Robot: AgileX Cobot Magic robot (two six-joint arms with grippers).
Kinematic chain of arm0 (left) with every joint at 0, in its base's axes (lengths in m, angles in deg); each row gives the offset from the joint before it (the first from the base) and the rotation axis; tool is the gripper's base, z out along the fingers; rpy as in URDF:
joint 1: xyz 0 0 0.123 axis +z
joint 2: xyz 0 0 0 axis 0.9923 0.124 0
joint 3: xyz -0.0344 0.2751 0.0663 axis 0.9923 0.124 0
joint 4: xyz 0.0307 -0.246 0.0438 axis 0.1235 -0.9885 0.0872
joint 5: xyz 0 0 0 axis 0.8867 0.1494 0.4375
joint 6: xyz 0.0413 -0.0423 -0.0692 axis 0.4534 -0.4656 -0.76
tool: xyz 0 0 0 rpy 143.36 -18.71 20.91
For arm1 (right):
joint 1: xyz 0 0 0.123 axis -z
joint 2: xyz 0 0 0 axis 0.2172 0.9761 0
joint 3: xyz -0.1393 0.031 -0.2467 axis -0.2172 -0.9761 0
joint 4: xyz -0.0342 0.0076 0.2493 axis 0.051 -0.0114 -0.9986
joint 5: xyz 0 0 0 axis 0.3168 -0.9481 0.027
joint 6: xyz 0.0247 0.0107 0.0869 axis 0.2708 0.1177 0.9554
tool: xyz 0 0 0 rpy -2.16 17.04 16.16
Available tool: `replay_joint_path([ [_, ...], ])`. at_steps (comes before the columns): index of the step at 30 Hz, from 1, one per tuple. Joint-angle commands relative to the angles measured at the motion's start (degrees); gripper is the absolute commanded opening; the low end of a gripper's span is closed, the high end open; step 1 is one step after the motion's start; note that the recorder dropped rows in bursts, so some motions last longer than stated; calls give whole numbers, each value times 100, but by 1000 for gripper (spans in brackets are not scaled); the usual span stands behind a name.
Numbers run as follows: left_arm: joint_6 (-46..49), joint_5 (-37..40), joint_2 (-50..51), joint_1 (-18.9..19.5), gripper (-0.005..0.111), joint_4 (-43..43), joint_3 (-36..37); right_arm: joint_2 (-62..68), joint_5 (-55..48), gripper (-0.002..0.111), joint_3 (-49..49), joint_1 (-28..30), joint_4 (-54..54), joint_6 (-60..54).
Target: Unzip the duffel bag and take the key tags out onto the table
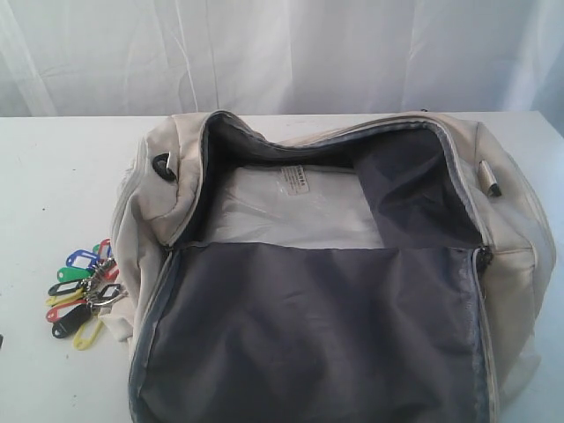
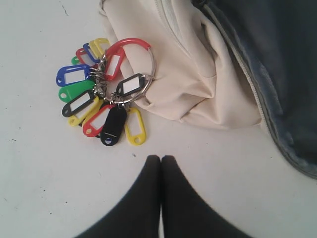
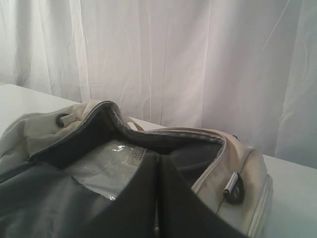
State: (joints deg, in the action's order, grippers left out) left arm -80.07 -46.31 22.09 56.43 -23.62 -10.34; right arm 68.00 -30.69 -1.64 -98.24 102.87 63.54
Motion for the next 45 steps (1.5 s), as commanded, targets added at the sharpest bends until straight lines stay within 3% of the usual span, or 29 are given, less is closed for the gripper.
replay_joint_path([
  [1, -11, 17, -14, 51, 0, -63, 97, -26, -33, 0, -37, -9, 10, 30],
  [14, -11, -322, -1775, 1663, 0, -63, 1601, -26, -53, 0, -112, -9, -2, -6],
  [20, 2, -533, -2776, 2126, 0, -23, 1601, -26, -53, 0, -112, -9, -2, -6],
  [24, 2, -550, -2776, 2428, 0, -23, 1601, -26, -50, 0, -135, 176, -2, -7],
  [26, 2, -550, -2776, 2440, 0, -23, 1601, -26, 27, 0, -173, 689, -2, -7],
  [29, 2, -550, -2776, 2440, 0, -23, 1601, -26, 56, 0, -310, 2205, -24, -7],
  [35, 2, -550, -2776, 2440, 0, -23, 1601, -26, 44, 0, -528, 4223, -4, -7],
  [40, 2, -540, -2776, 2281, 0, -23, 1601, -26, 22, 0, -543, 5276, -4, -7],
  [45, 2, -540, -2776, 2042, 0, -23, 1601, -26, 22, 0, -543, 5688, -4, -7],
])
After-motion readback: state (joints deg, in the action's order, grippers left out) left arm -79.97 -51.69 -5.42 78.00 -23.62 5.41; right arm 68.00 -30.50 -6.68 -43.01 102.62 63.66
